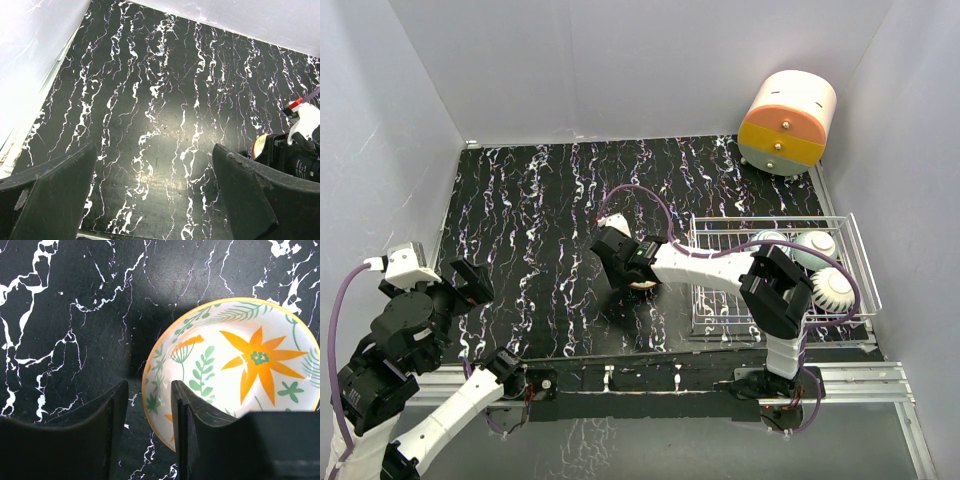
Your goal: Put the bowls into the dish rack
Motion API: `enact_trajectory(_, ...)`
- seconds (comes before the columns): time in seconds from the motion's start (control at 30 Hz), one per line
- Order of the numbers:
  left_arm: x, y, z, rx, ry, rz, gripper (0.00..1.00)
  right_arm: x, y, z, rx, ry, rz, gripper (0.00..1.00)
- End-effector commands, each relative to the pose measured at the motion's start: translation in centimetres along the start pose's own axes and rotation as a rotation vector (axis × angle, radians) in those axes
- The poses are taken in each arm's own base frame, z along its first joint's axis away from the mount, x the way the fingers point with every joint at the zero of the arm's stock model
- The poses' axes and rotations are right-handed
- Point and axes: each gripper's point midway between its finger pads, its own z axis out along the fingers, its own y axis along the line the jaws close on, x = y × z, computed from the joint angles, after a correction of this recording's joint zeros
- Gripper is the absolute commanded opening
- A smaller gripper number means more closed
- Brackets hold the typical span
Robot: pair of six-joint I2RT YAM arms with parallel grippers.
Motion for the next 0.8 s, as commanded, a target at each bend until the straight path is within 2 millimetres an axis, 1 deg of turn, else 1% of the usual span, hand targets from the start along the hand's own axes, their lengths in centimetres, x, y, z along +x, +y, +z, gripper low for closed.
enact_trajectory(0.0, -0.2, 0.4, -0.2, -0.01, -0.004, 0.006, 0.97, -2.8, 0.5, -0.4, -0.002, -0.077, 0.035, 0.4)
enact_trajectory(0.27, 0.0, 0.3, -0.1, -0.01, 0.001, 0.011, 0.97, -3.1, -0.2, -0.7, -0.002, -0.089, 0.057, 0.29)
enact_trajectory(0.33, 0.1, 0.4, -0.1, -0.011, 0.0, 0.011, 0.97, -3.3, -0.3, -0.9, -0.004, -0.095, 0.067, 0.28)
enact_trajectory(0.43, 0.1, 0.4, -0.1, -0.012, 0.002, 0.012, 0.97, -3.4, -0.4, -1.2, -0.008, -0.106, 0.073, 0.21)
enact_trajectory(0.5, 0.1, 0.4, -0.1, -0.013, 0.0, 0.009, 0.97, -3.7, -0.6, -1.5, -0.01, -0.119, 0.079, 0.19)
enact_trajectory(0.67, 0.2, 0.6, -0.2, -0.016, -0.001, 0.005, 0.97, -4.5, -0.6, -2.6, -0.028, -0.162, 0.102, 0.11)
enact_trajectory(0.7, 0.2, 0.6, -0.2, -0.017, -0.001, 0.004, 0.97, -4.8, -0.6, -3.0, -0.036, -0.178, 0.109, 0.09)
enact_trajectory(0.77, 0.2, 0.7, -0.3, -0.016, -0.003, 0.0, 0.97, -5.6, -0.6, -3.9, -0.051, -0.211, 0.12, 0.08)
